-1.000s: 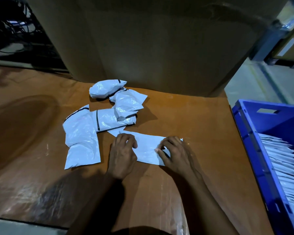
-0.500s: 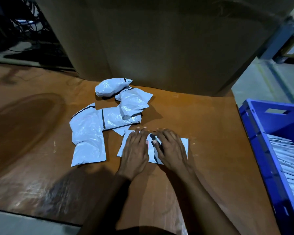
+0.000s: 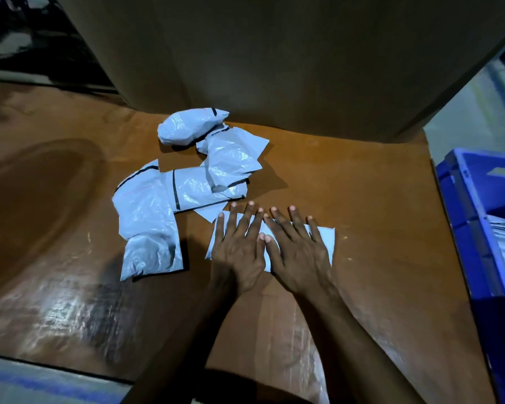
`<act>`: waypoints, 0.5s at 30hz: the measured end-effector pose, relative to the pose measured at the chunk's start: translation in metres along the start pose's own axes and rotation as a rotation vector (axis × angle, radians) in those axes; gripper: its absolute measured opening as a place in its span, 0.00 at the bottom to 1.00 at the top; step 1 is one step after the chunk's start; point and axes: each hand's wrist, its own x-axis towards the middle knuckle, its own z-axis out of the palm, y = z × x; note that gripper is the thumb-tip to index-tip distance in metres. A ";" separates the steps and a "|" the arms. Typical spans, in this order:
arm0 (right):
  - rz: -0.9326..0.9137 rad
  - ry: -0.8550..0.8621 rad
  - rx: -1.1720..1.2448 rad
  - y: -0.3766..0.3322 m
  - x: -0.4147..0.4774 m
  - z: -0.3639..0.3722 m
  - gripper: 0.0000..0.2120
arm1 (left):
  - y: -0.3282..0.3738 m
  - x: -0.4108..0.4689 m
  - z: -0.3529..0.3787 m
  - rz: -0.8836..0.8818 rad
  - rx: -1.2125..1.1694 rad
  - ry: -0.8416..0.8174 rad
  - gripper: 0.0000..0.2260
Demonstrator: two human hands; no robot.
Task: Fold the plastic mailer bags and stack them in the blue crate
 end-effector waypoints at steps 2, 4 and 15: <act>-0.004 0.007 -0.019 0.000 -0.004 0.001 0.25 | 0.002 -0.005 -0.002 0.006 -0.026 0.029 0.24; 0.004 0.026 -0.022 -0.001 -0.011 0.003 0.25 | 0.002 -0.010 -0.003 0.026 -0.067 0.086 0.23; 0.036 -0.053 0.073 -0.002 0.020 -0.012 0.29 | 0.001 -0.003 0.002 -0.032 -0.027 0.039 0.25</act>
